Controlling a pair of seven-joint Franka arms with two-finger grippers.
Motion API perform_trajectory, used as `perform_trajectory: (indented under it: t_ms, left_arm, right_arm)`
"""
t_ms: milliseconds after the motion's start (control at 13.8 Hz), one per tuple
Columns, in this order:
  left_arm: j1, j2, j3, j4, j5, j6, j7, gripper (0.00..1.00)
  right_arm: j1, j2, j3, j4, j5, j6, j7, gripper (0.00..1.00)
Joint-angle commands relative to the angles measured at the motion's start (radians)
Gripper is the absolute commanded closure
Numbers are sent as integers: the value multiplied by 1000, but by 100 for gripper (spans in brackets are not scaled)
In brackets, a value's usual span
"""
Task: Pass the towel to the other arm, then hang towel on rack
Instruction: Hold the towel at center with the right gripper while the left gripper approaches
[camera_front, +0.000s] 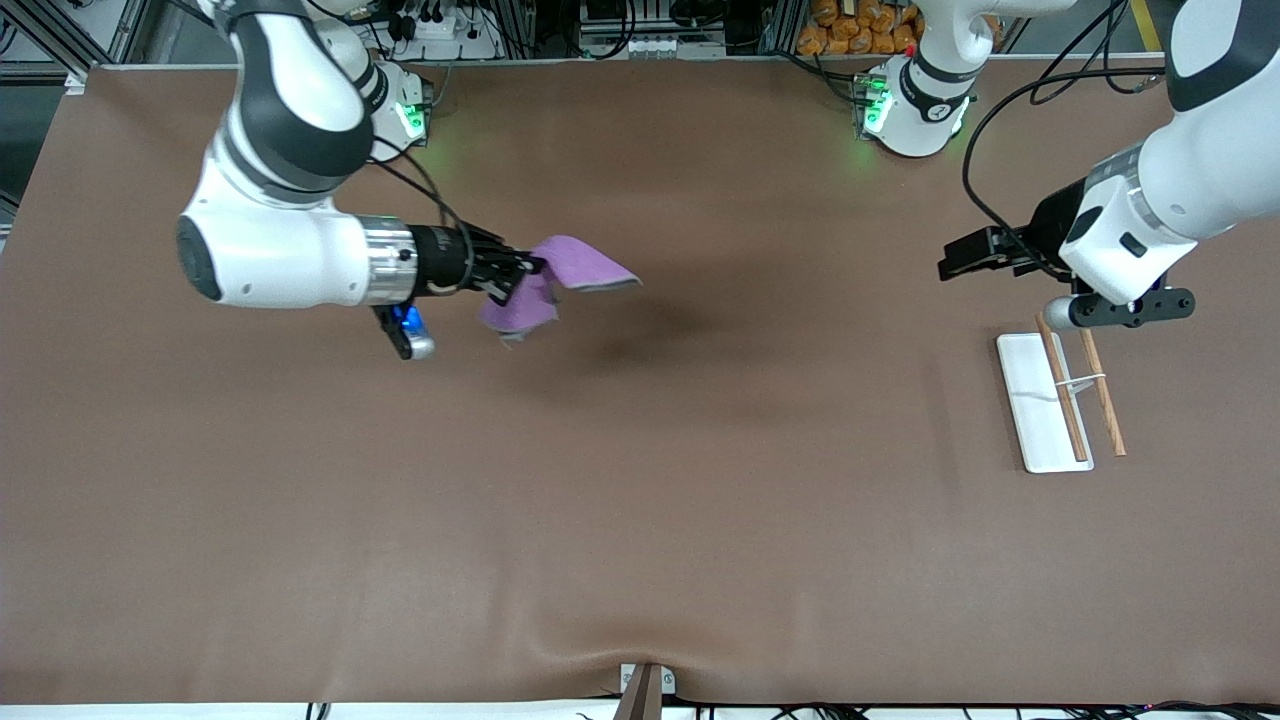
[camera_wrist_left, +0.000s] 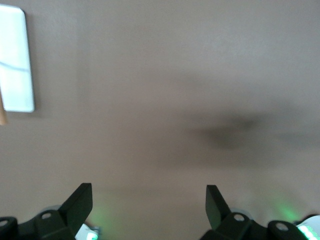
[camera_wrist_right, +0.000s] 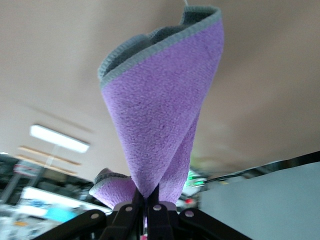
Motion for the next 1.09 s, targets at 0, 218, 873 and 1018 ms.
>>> perform_trajectory:
  t_ms: [0, 218, 873, 1018]
  left_arm:
    - [-61, 22, -11, 25, -15, 34, -159, 0]
    - [-142, 31, -11, 25, -15, 79, -395, 0]
    - [-300, 130, -11, 82, -9, 184, -957, 0]
    - [-293, 133, -11, 67, -20, 232, -990, 0]
  right_arm:
    - [82, 42, -13, 30, 86, 123, 71, 100]
    - [160, 123, -13, 140, 113, 263, 204, 100]
    - [260, 229, -13, 303, 113, 337, 429, 100]
    - [275, 230, -13, 319, 114, 343, 444, 100]
